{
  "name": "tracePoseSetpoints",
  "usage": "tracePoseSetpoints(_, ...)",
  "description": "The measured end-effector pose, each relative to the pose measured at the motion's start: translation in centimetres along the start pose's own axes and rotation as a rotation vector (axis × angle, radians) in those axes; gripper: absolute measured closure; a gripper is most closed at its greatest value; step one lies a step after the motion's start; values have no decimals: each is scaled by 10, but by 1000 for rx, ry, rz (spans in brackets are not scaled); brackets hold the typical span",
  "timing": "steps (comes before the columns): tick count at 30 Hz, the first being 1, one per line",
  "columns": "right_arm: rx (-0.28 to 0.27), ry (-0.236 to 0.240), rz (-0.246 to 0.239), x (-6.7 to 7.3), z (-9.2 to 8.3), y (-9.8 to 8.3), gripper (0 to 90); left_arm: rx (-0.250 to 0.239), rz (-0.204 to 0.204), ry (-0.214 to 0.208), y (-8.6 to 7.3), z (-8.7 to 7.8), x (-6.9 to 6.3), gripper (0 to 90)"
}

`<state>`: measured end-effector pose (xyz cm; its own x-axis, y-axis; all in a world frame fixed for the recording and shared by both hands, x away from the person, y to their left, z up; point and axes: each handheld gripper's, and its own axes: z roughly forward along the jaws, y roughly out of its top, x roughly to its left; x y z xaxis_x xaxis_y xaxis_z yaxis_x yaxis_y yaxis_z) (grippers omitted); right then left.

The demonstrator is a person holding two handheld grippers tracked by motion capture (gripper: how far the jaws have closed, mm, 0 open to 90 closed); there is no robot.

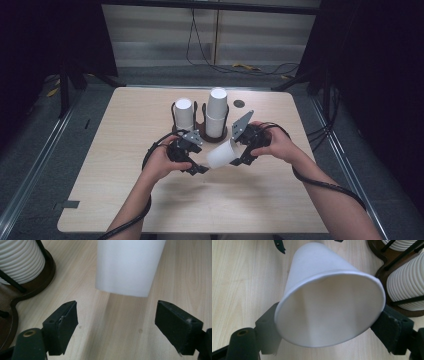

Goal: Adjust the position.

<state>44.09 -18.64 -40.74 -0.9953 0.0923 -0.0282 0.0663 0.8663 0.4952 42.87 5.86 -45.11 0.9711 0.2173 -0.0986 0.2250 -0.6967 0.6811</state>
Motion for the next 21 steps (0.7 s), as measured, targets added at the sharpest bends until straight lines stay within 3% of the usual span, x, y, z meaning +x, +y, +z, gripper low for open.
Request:
tracePoseSetpoints(9, 38, -7, -5, 0, -2, -7, 181, 10, -8, 16, -11, -2, 1, 180)
tracePoseSetpoints(10, 47, -9, -6, 1, -2, -7, 181, 5, -26, 15, -12, -2, 0, 180)
tracePoseSetpoints(12, 65, -10, -4, 1, -2, -8, 181, 13, -10, 15, -14, -3, 1, 180)
tracePoseSetpoints(14, 76, -13, -5, 1, -1, -9, 180, -1, -25, 14, -15, -3, 0, 180)
tracePoseSetpoints(19, 105, -14, 1, 2, -1, -12, 181, 13, -17, 22, -18, -3, 1, 178)
tracePoseSetpoints(21, 116, -17, 1, 2, -1, -12, 180, -1, -35, 20, -19, -3, 0, 178)
